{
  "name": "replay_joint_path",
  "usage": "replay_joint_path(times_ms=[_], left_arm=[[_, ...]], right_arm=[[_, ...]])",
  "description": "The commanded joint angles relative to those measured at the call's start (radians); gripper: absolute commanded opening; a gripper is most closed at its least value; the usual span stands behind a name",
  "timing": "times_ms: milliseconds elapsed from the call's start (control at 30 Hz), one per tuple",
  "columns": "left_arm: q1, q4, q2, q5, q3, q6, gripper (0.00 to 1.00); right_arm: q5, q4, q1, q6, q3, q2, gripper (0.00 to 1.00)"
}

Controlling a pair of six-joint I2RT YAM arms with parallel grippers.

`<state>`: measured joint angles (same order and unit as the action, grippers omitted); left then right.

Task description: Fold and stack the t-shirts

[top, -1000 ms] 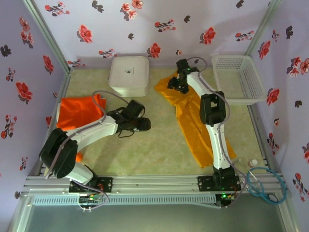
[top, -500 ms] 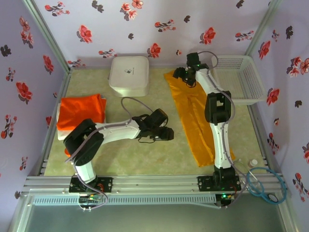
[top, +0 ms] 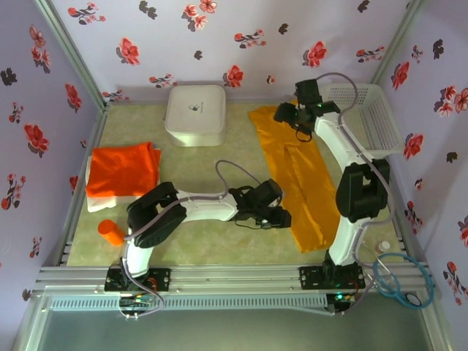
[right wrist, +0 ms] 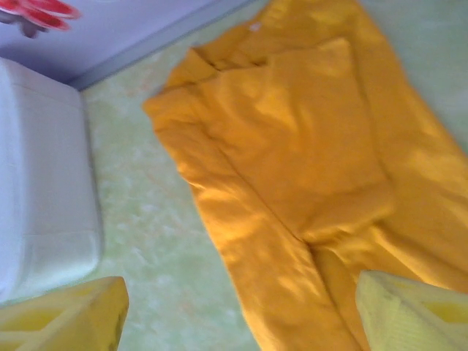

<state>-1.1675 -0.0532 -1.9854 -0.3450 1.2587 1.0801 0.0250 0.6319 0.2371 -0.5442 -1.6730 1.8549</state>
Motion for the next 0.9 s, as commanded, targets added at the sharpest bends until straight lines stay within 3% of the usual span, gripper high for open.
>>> replay_joint_path(times_ms=[0, 400, 867], left_arm=[[-0.012, -0.038, -0.049, -0.031, 0.077, 0.023, 0.33], [-0.017, -0.237, -0.167, -0.067, 0.229, -0.023, 0.33], [-0.012, -0.281, -0.240, -0.077, 0.317, -0.026, 0.37]], right_arm=[[-0.114, 0.036, -0.005, -0.032, 0.095, -0.080, 0.81], [-0.108, 0.012, -0.052, -0.056, 0.242, -0.189, 0.80], [-0.126, 0.000, -0.099, -0.042, 0.309, -0.260, 0.79]])
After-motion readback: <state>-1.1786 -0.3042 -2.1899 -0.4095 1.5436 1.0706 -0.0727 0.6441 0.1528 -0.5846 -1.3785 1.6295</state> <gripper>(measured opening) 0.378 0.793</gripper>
